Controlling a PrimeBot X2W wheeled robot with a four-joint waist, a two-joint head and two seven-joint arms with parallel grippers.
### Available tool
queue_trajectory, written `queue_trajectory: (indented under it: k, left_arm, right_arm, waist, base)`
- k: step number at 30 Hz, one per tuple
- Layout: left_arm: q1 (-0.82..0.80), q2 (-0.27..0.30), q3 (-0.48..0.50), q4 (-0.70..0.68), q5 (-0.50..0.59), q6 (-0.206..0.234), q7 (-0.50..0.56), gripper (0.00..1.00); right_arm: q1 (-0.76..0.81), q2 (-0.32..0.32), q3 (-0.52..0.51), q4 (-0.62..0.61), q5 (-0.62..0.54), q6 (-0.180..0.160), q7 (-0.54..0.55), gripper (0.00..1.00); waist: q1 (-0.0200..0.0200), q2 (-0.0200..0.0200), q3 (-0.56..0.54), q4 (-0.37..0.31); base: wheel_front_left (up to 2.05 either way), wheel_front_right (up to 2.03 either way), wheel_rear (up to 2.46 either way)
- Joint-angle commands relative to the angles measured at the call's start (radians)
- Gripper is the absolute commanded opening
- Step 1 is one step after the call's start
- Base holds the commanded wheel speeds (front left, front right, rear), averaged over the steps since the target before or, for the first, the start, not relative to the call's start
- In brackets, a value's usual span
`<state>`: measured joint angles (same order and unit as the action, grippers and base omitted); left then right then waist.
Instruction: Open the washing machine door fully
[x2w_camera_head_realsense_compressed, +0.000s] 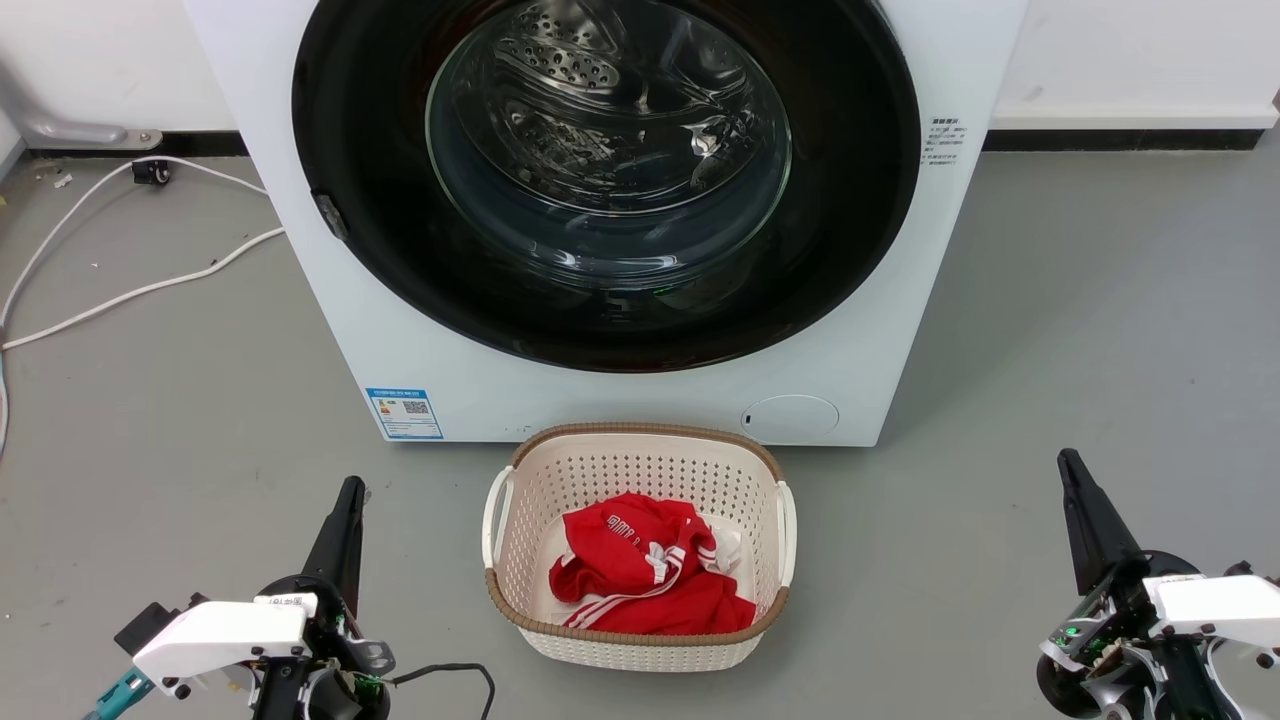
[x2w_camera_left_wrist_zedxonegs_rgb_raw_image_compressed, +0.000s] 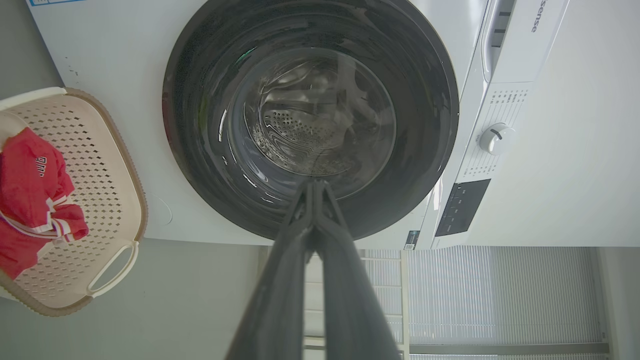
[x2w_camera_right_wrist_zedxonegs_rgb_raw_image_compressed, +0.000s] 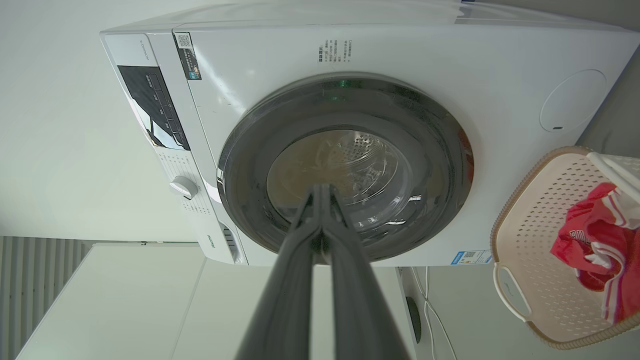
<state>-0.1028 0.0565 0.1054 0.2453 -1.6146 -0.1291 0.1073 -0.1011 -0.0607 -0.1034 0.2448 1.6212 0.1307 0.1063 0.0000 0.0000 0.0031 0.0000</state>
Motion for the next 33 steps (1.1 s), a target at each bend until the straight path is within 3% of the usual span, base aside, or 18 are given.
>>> queue_trajectory:
  k: [1, 13, 14, 25, 33]
  left_arm:
    - [-0.009, -0.001, 0.003, 0.001, 0.001, -0.003, 0.004, 0.00]
    - [-0.009, -0.002, 0.004, 0.001, 0.002, -0.003, 0.003, 0.00]
    - [0.000, -0.001, 0.001, 0.001, 0.000, 0.000, 0.003, 1.00]
    - [0.012, -0.003, -0.030, -0.028, 0.042, 0.000, -0.042, 1.00]
    - [0.013, -0.003, -0.027, -0.082, 0.177, 0.000, -0.079, 1.00]
  right_arm:
    - [-0.012, 0.003, -0.001, 0.001, -0.004, 0.000, 0.001, 0.00]
    - [-0.012, 0.004, -0.003, 0.001, -0.005, 0.000, 0.003, 0.00]
    - [0.000, 0.002, -0.002, 0.001, -0.002, 0.000, 0.000, 1.00]
    - [0.023, 0.003, 0.022, -0.025, -0.017, 0.000, -0.044, 1.00]
    - [0.034, 0.004, 0.025, -0.069, -0.148, 0.000, -0.081, 1.00]
  waist:
    - [0.0000, 0.0000, 0.000, 0.000]
    - [0.0000, 0.0000, 0.000, 0.000]
    - [0.0000, 0.0000, 0.000, 0.000]
    - [0.0000, 0.0000, -0.001, 0.000]
    - [0.0000, 0.0000, -0.003, -0.002]
  base:
    - [0.00, 0.00, 0.00]
    - [0.00, 0.00, 0.00]
    - [0.00, 0.00, 0.00]
    - [0.00, 0.00, 0.00]
    - [0.00, 0.00, 0.00]
